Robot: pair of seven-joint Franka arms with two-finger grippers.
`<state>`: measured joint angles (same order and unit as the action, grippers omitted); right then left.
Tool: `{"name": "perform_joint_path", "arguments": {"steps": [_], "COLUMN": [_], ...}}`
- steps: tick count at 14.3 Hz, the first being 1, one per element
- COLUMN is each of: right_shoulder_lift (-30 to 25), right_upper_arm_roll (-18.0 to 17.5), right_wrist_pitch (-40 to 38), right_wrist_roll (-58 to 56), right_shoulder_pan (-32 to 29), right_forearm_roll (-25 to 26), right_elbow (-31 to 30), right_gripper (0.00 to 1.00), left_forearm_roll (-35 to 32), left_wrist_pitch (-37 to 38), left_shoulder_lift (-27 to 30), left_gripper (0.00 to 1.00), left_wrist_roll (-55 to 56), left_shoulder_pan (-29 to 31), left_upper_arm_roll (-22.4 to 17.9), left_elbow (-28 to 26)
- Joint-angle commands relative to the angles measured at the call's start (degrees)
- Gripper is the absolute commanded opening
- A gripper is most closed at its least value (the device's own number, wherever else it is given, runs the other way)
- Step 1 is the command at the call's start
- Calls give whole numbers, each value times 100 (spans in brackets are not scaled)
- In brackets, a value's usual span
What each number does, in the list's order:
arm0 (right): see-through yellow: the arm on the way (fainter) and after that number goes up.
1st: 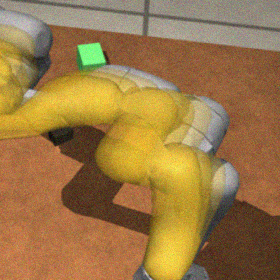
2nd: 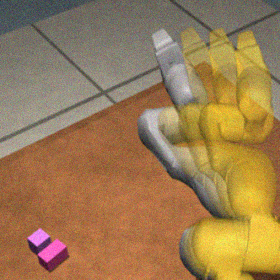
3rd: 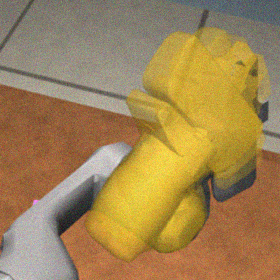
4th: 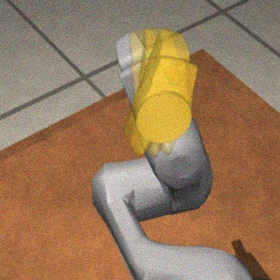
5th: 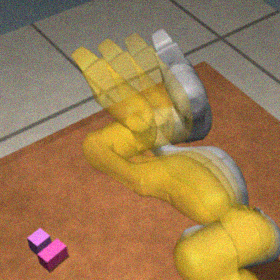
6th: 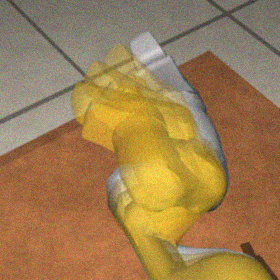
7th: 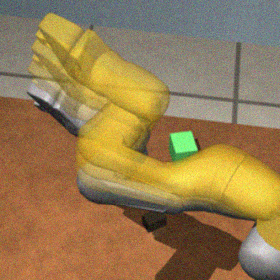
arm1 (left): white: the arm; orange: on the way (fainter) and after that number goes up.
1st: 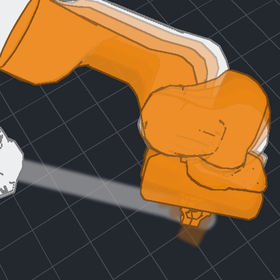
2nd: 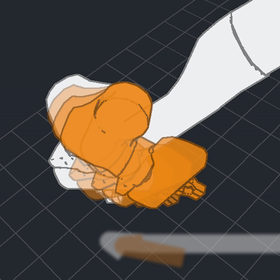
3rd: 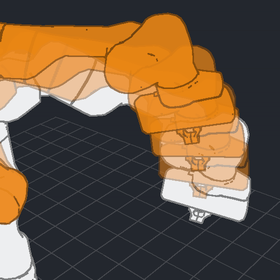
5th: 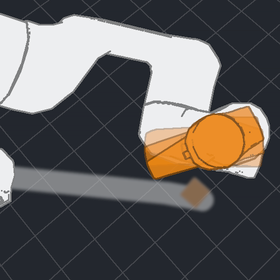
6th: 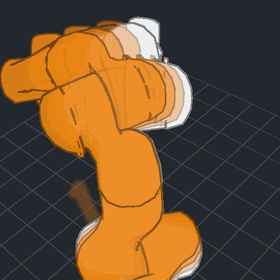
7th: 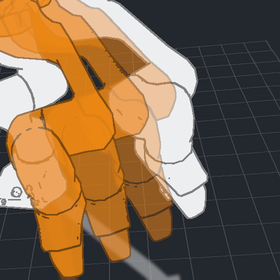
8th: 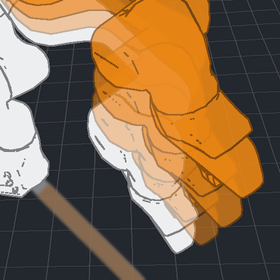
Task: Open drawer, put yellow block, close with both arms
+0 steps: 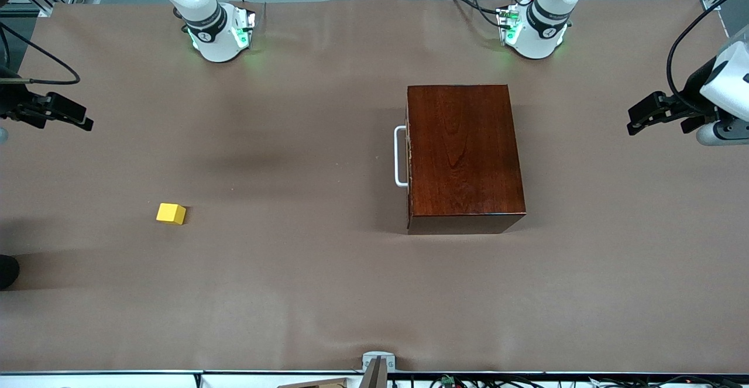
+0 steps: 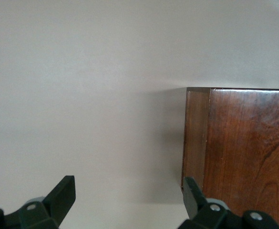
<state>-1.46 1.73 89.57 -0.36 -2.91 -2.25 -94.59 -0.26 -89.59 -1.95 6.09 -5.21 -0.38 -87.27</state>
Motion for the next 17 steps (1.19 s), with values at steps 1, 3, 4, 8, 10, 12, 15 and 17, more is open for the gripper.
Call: {"name": "perform_joint_path", "arguments": {"steps": [1,3,4,8,10,12,15,17], "right_shoulder_lift": [75,75,75,75,75,66,75,67], "right_upper_arm_roll": [20,20,20,20,20,46,55,64], "right_wrist_pitch": [-1,-1,8,26,17,8,-10,-27], "right_wrist_roll": [36,45,45,387,388,388,379,379], "right_shoulder_pan": [290,335,327,335,292,265,239,221], "right_forearm_roll": [154,260,260,260,260,260,269,269], "right_elbow": [72,72,72,81,116,160,187,187], "right_gripper": [100,100,100,100,100,100,100,100], "left_forearm_roll": [70,87,88,88,88,79,53,96], "left_wrist_pitch": [-14,-23,-23,-23,-23,-23,-32,-32], "left_shoulder_lift": [27,-8,-8,-16,-25,-43,-200,-446], "left_gripper": [100,100,100,100,100,100,100,100], "left_wrist_roll": [6,6,6,6,6,24,24,259], "left_shoulder_pan": [-23,-24,-24,-32,-102,-199,-269,-270], "left_upper_arm_roll": [-32,-24,-24,-15,11,55,344,625], "left_elbow": [-61,-1,-1,-9,8,26,130,341]}}
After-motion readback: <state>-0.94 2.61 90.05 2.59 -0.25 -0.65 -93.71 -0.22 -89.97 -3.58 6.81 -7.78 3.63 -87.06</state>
